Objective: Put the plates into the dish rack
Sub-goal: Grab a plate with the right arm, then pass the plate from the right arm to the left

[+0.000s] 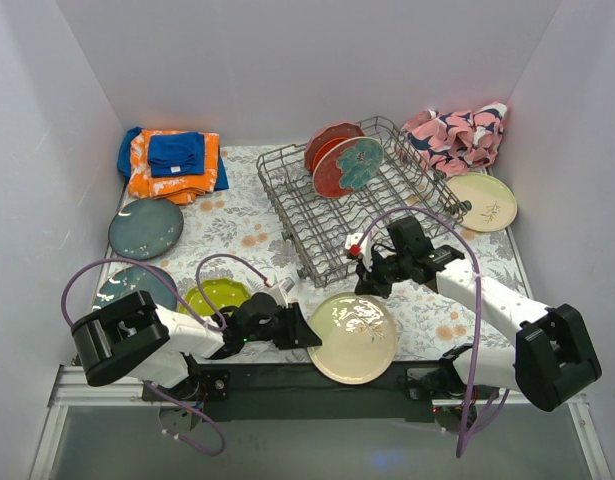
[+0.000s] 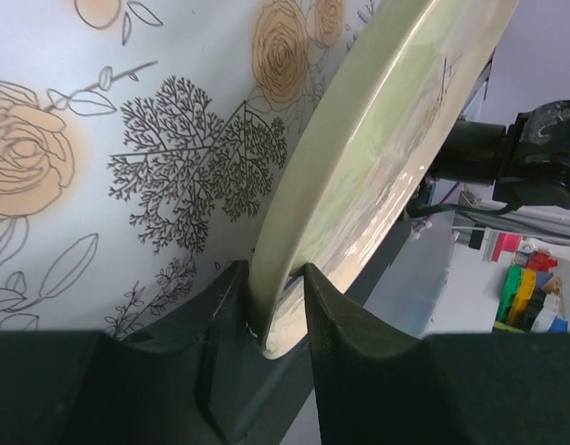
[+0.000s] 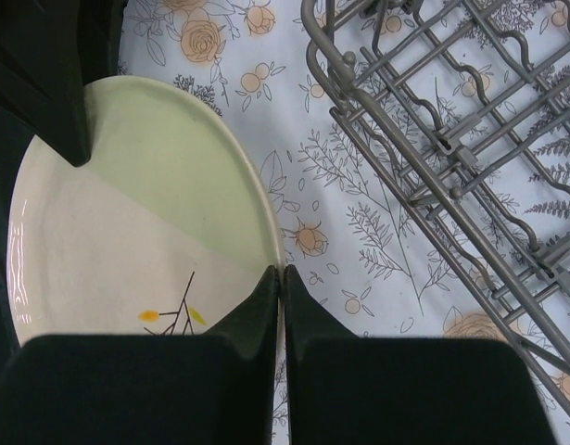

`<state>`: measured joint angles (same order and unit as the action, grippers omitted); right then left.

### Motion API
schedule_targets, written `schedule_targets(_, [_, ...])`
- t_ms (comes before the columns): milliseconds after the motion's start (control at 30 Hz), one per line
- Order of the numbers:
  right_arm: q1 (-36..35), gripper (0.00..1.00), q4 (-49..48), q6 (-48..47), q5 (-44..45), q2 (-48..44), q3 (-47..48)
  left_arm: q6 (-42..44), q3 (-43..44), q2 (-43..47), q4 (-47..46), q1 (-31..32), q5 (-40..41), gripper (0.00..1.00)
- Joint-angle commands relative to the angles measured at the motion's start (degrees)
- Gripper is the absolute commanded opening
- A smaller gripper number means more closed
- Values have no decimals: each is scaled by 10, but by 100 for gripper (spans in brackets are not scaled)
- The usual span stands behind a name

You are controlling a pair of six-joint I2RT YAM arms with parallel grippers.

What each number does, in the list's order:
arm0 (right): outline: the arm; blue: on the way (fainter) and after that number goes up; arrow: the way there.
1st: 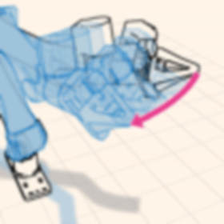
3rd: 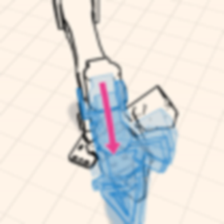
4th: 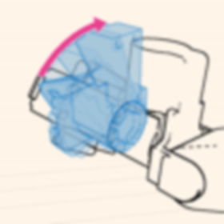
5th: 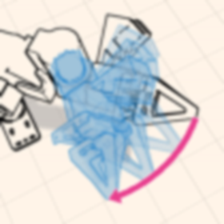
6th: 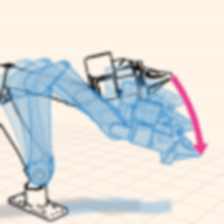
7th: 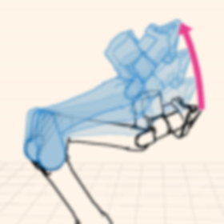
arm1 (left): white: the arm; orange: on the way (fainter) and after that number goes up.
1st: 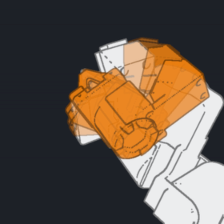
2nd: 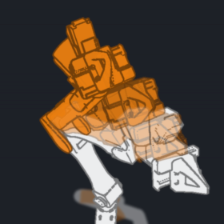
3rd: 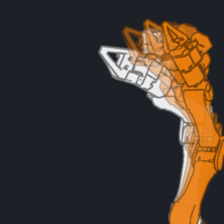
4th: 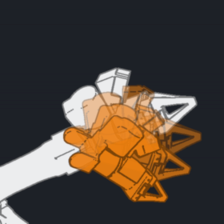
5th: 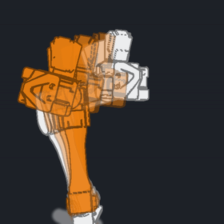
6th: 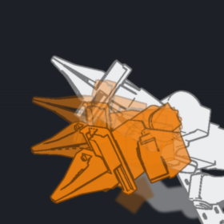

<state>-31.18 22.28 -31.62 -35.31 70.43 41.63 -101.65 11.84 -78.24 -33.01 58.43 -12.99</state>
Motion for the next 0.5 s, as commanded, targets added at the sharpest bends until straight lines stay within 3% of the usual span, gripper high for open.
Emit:
schedule_targets(0, [-27, 1, -36, 28, -63, -15, 21, 1, 3, 19, -95, 3, -5, 26])
schedule_targets(467, [-68, 1, -43, 32, -75, -15, 28, 5, -15, 36, -156, 3, 1, 21])
